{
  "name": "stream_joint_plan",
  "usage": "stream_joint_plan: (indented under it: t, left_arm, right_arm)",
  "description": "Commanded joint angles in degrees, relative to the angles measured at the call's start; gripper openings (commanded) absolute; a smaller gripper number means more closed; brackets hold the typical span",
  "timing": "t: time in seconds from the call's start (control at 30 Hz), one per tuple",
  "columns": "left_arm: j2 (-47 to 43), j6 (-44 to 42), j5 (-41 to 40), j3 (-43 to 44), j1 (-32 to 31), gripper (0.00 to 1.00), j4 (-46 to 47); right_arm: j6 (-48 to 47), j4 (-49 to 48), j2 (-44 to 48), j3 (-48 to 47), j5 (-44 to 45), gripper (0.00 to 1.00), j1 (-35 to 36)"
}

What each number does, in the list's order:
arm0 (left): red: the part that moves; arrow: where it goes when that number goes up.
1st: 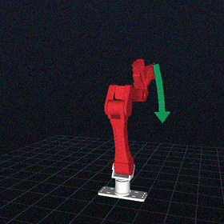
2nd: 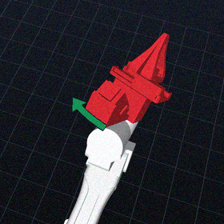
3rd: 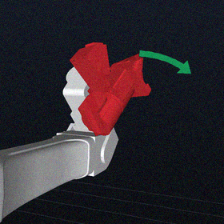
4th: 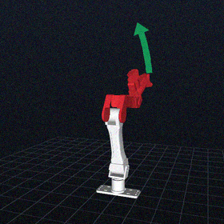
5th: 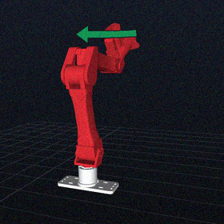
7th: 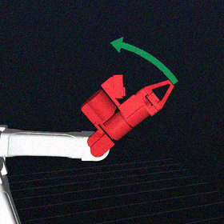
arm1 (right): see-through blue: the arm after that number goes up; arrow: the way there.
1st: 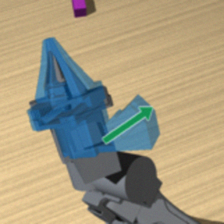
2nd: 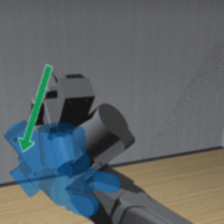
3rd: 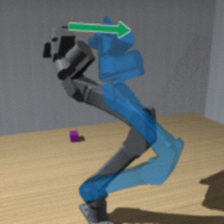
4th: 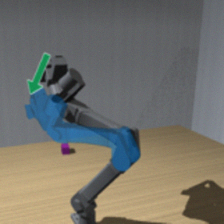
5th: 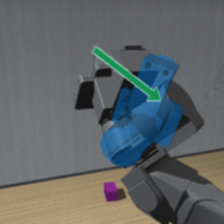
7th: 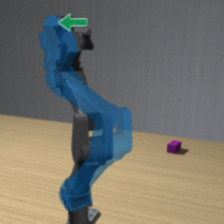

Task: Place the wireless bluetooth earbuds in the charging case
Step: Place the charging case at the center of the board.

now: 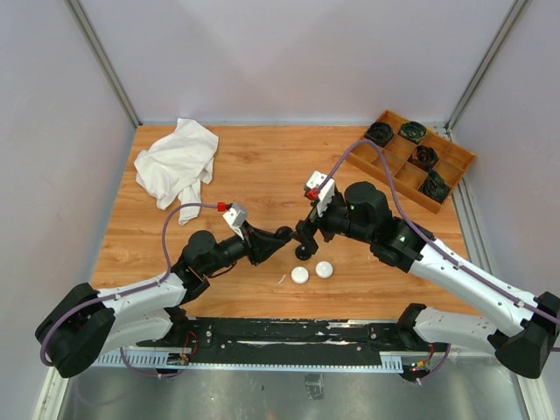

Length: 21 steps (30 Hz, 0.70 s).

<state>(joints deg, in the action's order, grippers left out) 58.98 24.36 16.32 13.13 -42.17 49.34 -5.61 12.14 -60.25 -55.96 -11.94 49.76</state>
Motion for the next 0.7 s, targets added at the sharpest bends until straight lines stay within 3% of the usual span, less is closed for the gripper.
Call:
stream_joint_plan:
  t: [0.0,0.27,0.53,0.67]
  left_arm:
    - [2.1,6.3,-3.7,1.5,0.2,0.0,-10.1]
    - [8.8,13.0,-5.7,1.1,0.2,0.0,-13.6]
    - [23.5,18.9,-4.2,5.1,0.2,0.01,-13.7]
    - [29.7,20.1,-1.0,8.4,0.2,0.02,-13.7]
  right_arm:
    - [7.8,1.7,-0.2,1.7,11.7,0.99,-2.1]
    - [10.2,1.4,1.6,7.2,16.1,0.99,-2.9]
    - [12.1,0.6,5.3,12.2,28.1,0.99,-3.4]
    - [12.0,-0.1,8.0,14.1,29.7,0.98,-4.2]
